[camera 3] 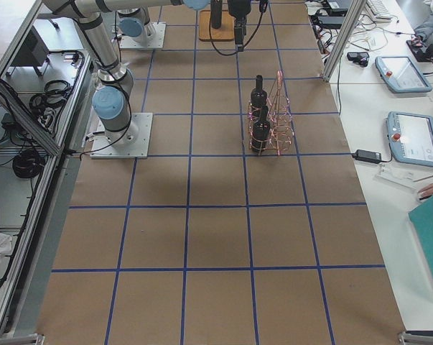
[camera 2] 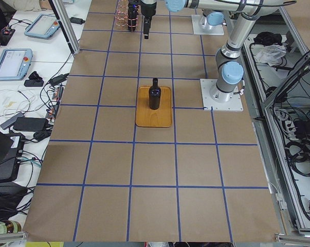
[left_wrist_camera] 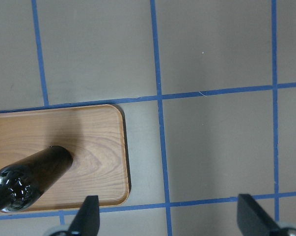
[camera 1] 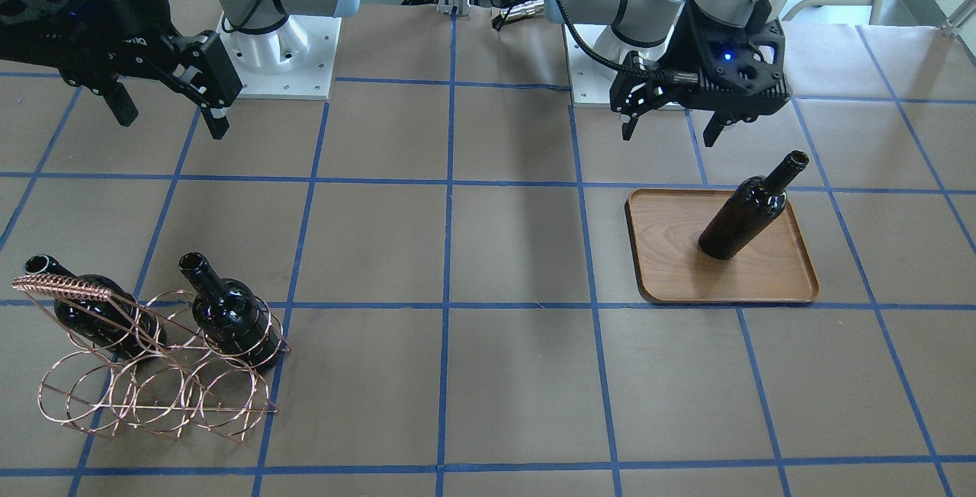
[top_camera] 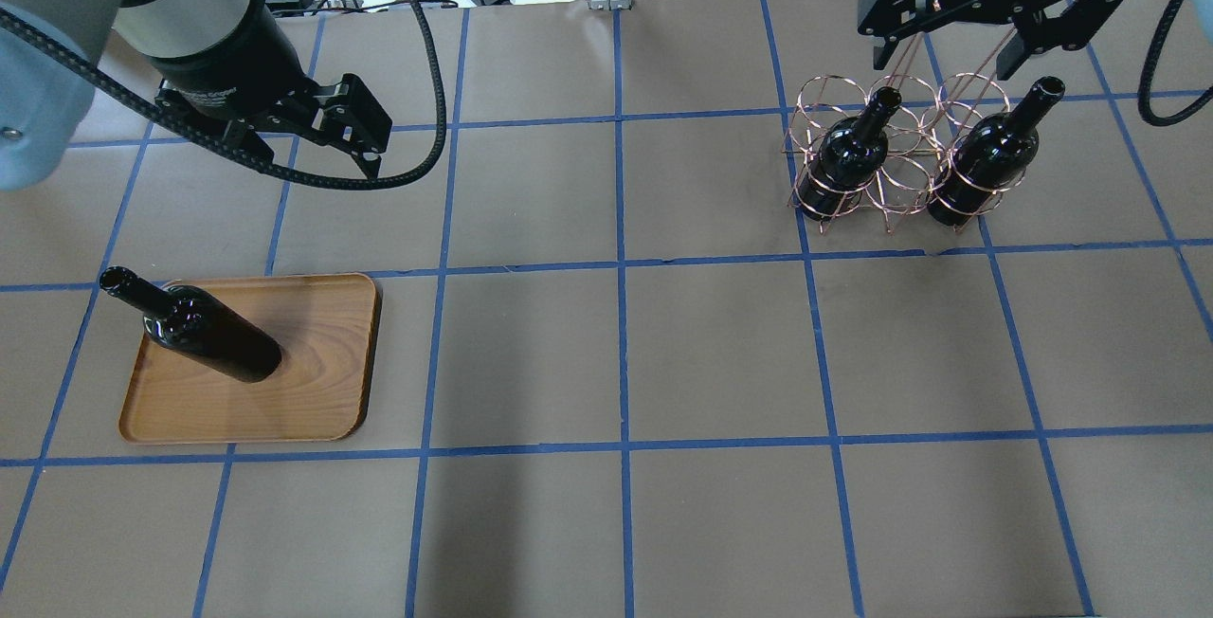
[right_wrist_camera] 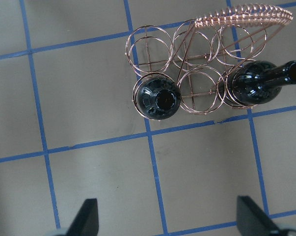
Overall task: Take wine from basket and place on tray
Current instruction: 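Open the left gripper and raise it away from the tray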
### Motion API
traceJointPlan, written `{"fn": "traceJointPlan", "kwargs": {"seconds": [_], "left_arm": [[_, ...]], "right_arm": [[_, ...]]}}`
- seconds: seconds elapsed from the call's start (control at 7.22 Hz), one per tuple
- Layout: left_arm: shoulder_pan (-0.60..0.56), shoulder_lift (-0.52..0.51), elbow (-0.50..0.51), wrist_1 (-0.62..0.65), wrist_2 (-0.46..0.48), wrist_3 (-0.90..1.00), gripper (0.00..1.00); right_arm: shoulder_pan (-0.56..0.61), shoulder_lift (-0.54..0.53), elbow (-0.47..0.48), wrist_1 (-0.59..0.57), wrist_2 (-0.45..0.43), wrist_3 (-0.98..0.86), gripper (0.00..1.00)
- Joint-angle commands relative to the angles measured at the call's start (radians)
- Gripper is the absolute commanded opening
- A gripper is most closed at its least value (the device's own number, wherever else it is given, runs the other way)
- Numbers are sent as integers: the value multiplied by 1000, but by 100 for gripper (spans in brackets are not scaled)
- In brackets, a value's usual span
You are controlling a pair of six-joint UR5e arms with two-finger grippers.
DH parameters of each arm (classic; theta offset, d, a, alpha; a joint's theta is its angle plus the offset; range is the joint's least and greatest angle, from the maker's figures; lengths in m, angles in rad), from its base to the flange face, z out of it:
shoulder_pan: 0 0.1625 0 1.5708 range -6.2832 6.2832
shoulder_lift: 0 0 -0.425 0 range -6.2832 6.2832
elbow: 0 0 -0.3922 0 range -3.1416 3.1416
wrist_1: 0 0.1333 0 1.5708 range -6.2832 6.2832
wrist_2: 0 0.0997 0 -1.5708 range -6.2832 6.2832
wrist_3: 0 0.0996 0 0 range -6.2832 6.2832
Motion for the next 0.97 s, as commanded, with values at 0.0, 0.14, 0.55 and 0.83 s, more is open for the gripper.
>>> {"fn": "traceJointPlan", "kwargs": {"seconds": [0.0, 0.14, 0.55, 0.83], "left_arm": [[-6, 16, 1, -8, -12, 48, 100], [-2, 30, 1, -19, -10, 52, 100], [-4, 36, -5, -36, -12, 52, 100], [-5, 35, -20, -34, -13, 52, 100]], "right_arm": [[0, 1, 0, 1, -1, -4, 100], [0, 2, 0, 4, -4, -12, 100], [0, 2, 0, 2, -4, -14, 100], [0, 4, 0, 4, -5, -12, 100]]}}
